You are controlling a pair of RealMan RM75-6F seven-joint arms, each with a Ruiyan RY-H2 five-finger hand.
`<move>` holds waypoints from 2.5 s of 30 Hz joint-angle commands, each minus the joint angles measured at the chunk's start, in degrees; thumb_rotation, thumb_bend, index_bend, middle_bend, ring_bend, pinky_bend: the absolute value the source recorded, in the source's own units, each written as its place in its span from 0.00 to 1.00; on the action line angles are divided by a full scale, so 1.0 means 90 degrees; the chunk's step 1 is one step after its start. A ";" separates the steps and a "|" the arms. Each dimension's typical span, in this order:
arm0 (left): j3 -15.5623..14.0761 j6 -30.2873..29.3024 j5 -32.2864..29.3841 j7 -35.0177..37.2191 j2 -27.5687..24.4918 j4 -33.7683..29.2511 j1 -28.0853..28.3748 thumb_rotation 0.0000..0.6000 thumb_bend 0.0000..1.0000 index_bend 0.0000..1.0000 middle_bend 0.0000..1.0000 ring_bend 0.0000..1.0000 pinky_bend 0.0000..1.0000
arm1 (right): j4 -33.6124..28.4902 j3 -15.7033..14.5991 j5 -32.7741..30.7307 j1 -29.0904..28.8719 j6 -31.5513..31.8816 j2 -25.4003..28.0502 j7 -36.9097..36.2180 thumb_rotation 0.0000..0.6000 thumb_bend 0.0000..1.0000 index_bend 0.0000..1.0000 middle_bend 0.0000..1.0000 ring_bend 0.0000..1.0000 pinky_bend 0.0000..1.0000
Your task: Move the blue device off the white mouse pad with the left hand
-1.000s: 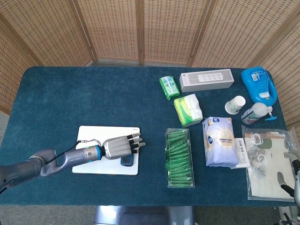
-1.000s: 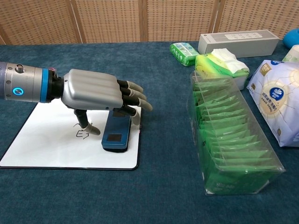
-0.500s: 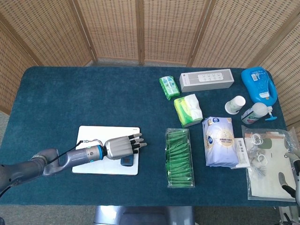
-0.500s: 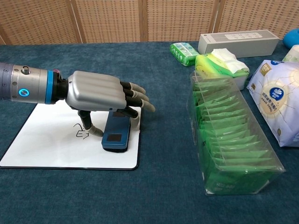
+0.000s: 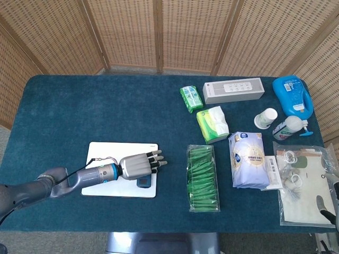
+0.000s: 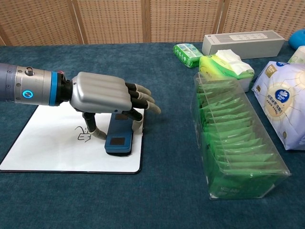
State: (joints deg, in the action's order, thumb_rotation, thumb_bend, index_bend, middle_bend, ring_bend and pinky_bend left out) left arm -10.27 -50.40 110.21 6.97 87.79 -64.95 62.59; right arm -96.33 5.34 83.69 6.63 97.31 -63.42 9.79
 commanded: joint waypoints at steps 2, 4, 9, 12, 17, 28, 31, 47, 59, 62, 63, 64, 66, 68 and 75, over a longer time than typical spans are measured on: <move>0.0001 -0.0022 -0.0037 -0.0013 0.0017 -0.0012 0.0015 1.00 0.31 0.55 0.07 0.00 0.00 | 0.0011 -0.0005 0.0015 0.0027 0.0028 0.0008 -0.0038 1.00 0.31 0.27 0.23 0.12 0.25; -0.0001 -0.0023 -0.0060 -0.0019 0.0011 -0.0028 0.0024 1.00 0.33 0.59 0.08 0.00 0.00 | 0.0017 -0.0009 0.0019 0.0038 0.0037 0.0010 -0.0051 1.00 0.31 0.27 0.23 0.12 0.25; 0.0035 -0.0079 -0.0139 -0.0013 -0.0110 -0.0183 0.0045 1.00 0.34 0.63 0.12 0.00 0.00 | 0.0032 -0.0001 0.0044 0.0051 0.0065 0.0006 -0.0087 1.00 0.31 0.27 0.23 0.12 0.25; 0.0066 -0.0150 -0.0165 -0.0073 -0.0224 -0.0285 0.0041 1.00 0.34 0.64 0.12 0.00 0.00 | 0.0044 0.0007 0.0054 0.0047 0.0068 -0.0003 -0.0106 1.00 0.31 0.27 0.23 0.12 0.25; 0.0079 -0.0293 -0.0249 -0.0269 -0.0606 -0.0574 -0.0044 1.00 0.34 0.64 0.12 0.00 0.00 | 0.0085 0.0035 0.0070 -0.0022 -0.0015 -0.0053 -0.0133 1.00 0.30 0.27 0.23 0.12 0.25; -0.0201 -0.0523 -0.0553 -0.0595 -0.1494 -0.1047 -0.0648 1.00 0.34 0.63 0.12 0.00 0.00 | 0.0203 0.0078 0.0104 -0.0341 -0.0425 -0.0311 -0.0067 1.00 0.31 0.27 0.23 0.12 0.25; -0.0289 -0.0488 -0.0578 -0.0593 -0.1555 -0.1028 -0.0764 1.00 0.34 0.63 0.12 0.00 0.00 | 0.0224 0.0084 0.0118 -0.0384 -0.0458 -0.0365 -0.0032 1.00 0.31 0.27 0.23 0.12 0.25; -0.0404 -0.0165 -0.0512 -0.0721 -0.1459 -0.1055 -0.0925 1.00 0.34 0.65 0.12 0.00 0.00 | 0.0280 0.0056 0.0092 -0.0339 -0.0387 -0.0371 -0.0144 1.00 0.31 0.27 0.23 0.12 0.25; -0.0323 -0.0030 -0.0584 -0.1084 -0.1289 -0.1050 -0.1040 1.00 0.34 0.65 0.11 0.00 0.00 | 0.0314 0.0030 0.0091 -0.0278 -0.0330 -0.0321 -0.0298 1.00 0.31 0.26 0.23 0.12 0.25; -0.0281 -0.0004 -0.0600 -0.1129 -0.1214 -0.1018 -0.1047 1.00 0.34 0.65 0.11 0.00 0.00 | 0.0305 0.0027 0.0089 -0.0259 -0.0306 -0.0303 -0.0312 1.00 0.31 0.27 0.23 0.12 0.25; -0.0266 0.0002 -0.0604 -0.1134 -0.1184 -0.1000 -0.1047 1.00 0.34 0.65 0.11 0.00 0.00 | 0.0294 0.0025 0.0086 -0.0252 -0.0301 -0.0292 -0.0315 1.00 0.31 0.27 0.23 0.12 0.25; -0.0256 0.0003 -0.0605 -0.1137 -0.1162 -0.0984 -0.1049 1.00 0.34 0.65 0.11 0.00 0.00 | 0.0285 0.0021 0.0086 -0.0246 -0.0298 -0.0283 -0.0316 1.00 0.31 0.27 0.23 0.12 0.25; -0.0235 0.0017 -0.0603 -0.1137 -0.1113 -0.0957 -0.1043 1.00 0.34 0.65 0.11 0.00 0.00 | 0.0268 0.0016 0.0079 -0.0229 -0.0285 -0.0262 -0.0316 1.00 0.31 0.27 0.23 0.12 0.25; -0.0217 0.0027 -0.0593 -0.1143 -0.1063 -0.0925 -0.1034 1.00 0.34 0.65 0.11 0.00 0.00 | 0.0253 0.0013 0.0076 -0.0212 -0.0267 -0.0245 -0.0321 1.00 0.31 0.27 0.23 0.12 0.25; -0.0141 0.0037 -0.0570 -0.1131 -0.0901 -0.0840 -0.0988 1.00 0.34 0.65 0.11 0.00 0.00 | 0.0226 0.0001 0.0061 -0.0152 -0.0208 -0.0198 -0.0336 1.00 0.31 0.26 0.23 0.12 0.25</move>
State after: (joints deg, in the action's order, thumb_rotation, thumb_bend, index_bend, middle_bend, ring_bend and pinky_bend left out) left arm -11.63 -50.06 105.03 -3.24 79.56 -72.59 53.63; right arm -94.30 5.35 84.24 5.26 95.43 -65.22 6.77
